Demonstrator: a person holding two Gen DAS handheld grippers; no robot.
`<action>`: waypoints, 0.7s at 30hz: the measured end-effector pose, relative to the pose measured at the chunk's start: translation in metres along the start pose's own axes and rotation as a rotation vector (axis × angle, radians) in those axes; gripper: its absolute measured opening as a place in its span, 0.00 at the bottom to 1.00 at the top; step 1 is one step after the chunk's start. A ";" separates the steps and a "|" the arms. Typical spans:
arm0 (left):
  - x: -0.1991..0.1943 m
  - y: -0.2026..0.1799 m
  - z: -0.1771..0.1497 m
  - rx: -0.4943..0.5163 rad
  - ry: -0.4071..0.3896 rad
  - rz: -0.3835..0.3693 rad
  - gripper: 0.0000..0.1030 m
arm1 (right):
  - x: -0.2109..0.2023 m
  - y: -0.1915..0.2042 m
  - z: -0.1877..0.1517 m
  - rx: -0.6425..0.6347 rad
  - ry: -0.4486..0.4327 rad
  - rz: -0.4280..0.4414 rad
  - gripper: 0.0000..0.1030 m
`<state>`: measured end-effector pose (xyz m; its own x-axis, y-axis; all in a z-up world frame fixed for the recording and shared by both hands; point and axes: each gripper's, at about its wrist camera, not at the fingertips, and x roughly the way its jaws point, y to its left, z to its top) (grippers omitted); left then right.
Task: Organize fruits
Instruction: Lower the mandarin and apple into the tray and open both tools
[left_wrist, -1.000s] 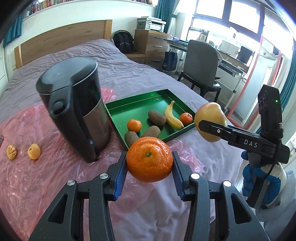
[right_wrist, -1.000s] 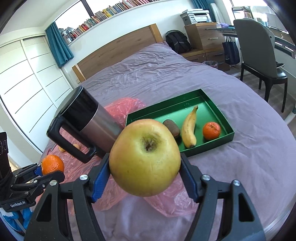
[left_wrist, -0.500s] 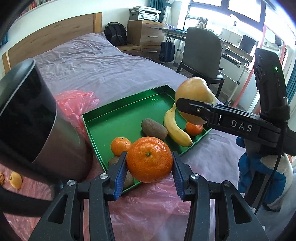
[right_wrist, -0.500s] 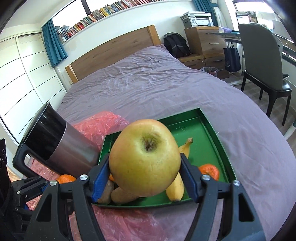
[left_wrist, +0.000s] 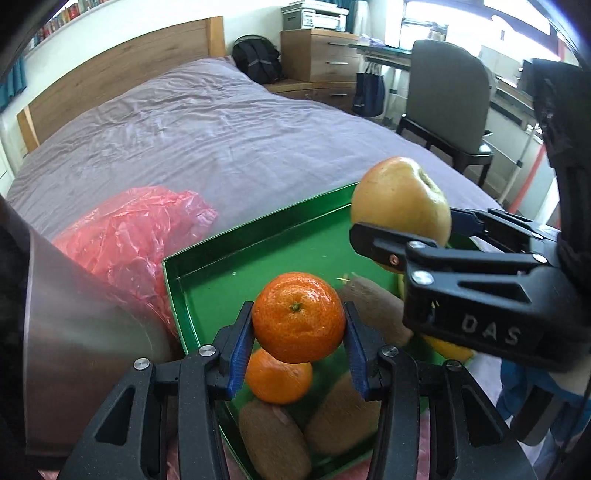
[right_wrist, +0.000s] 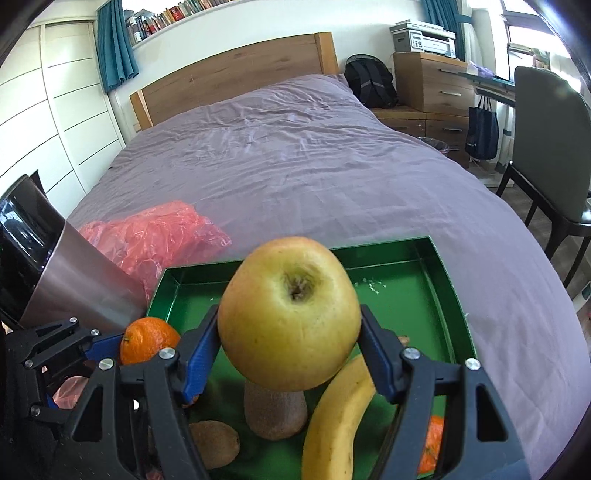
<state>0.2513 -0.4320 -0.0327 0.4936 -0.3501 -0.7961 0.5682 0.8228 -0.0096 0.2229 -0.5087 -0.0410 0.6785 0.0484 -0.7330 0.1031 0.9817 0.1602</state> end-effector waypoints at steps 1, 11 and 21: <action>0.004 0.002 -0.001 -0.005 0.006 0.011 0.39 | 0.006 0.002 0.001 -0.019 0.006 -0.006 0.91; 0.037 0.008 -0.010 -0.007 0.063 0.043 0.39 | 0.043 0.013 -0.011 -0.081 0.050 -0.024 0.91; 0.031 -0.003 -0.014 0.034 0.068 0.048 0.41 | 0.046 0.003 -0.022 -0.032 0.069 -0.029 0.92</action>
<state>0.2552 -0.4392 -0.0659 0.4761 -0.2783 -0.8342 0.5671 0.8222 0.0493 0.2377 -0.4998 -0.0888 0.6235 0.0314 -0.7812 0.0980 0.9882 0.1180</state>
